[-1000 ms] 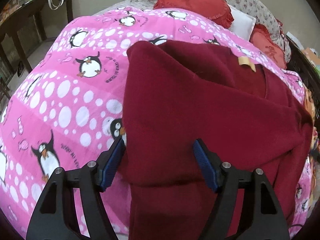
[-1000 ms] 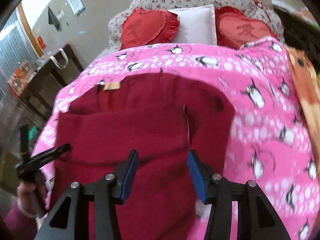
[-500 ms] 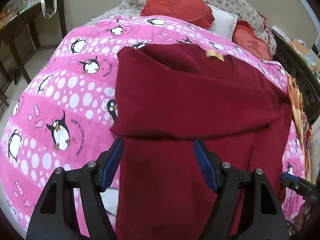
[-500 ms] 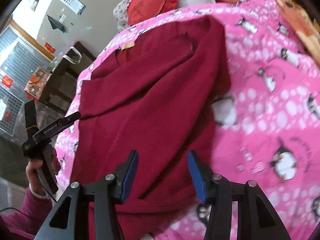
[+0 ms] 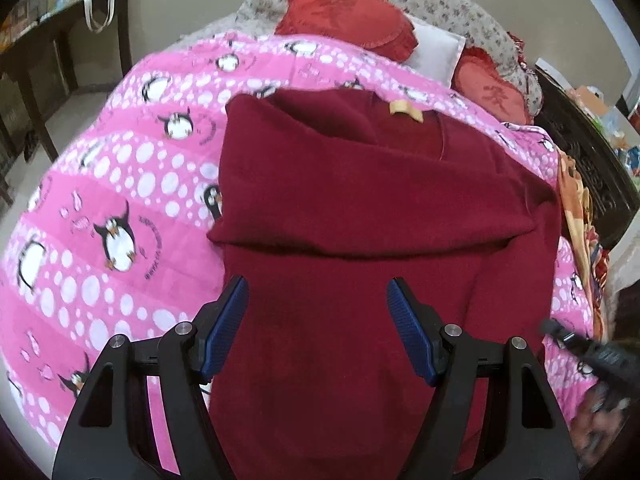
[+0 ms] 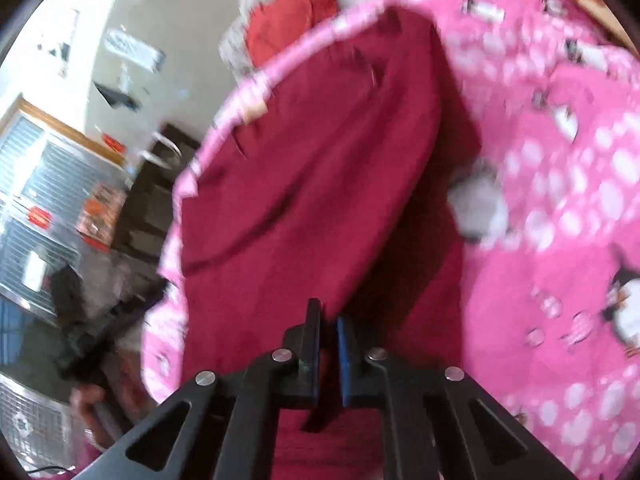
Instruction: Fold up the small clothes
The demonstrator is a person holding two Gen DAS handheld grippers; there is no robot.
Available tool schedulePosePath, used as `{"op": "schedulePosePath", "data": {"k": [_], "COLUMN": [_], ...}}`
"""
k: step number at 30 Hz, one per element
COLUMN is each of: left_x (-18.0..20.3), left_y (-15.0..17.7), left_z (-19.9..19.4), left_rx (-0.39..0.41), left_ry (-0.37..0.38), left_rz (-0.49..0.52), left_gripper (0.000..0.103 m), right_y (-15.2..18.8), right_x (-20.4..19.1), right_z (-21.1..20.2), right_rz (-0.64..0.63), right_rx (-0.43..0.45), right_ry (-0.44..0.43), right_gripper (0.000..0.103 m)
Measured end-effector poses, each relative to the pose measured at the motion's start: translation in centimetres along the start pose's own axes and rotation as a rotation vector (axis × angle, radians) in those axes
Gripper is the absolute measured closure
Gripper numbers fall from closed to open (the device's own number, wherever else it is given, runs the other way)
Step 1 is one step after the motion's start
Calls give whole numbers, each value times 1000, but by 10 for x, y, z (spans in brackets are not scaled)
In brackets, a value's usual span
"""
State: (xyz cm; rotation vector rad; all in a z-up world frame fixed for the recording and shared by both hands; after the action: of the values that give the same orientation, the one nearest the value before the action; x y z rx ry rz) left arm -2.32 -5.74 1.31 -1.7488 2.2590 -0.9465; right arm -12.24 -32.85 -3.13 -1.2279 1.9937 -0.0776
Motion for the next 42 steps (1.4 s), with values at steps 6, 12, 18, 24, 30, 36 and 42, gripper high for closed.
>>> {"op": "schedulePosePath", "data": {"k": [6,12,18,24,30,36,42], "left_x": [-10,-10,-16,-27,-24,-24,-18], "left_y": [-3,5,9,13,16,18,19], "left_z": [1,6,6,11,8,15,10], "left_rx": [6,-18,-28,-41,-35,-55,-54], "left_ry": [1,28,0,3,10,34,30], "left_rz": [-29,-57,-26,-81,-70,-109,-75], "left_gripper": [31,31,31,31,31,31,31], "right_y": [-40,-10,34,33,30,41,32], "right_x": [-1,3,4,-8,2,-6,-18], "right_z": [-67,-33,25,38,17,31,36], "right_rz": [-21,12,17,-10,16,-42,-47], "right_rx": [120,-44,-217,-172,-152,-178,-99], "right_ry": [-6,9,43,28,33,16,-29], "right_gripper": [98,95,81,58,58,58,95]}}
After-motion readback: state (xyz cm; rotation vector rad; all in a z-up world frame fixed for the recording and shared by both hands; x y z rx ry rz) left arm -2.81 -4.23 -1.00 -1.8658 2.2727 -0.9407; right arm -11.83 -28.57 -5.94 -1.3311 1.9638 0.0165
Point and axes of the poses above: each gripper's, at about its wrist camera, not at the fingertips, and z roughly the way its jaws point, x to its right, y to its underside, the point moved 9 cm from there along z, roughly the way its jaws point, and after that the axes turned 5 degrees about y, right-handed, at the moved point
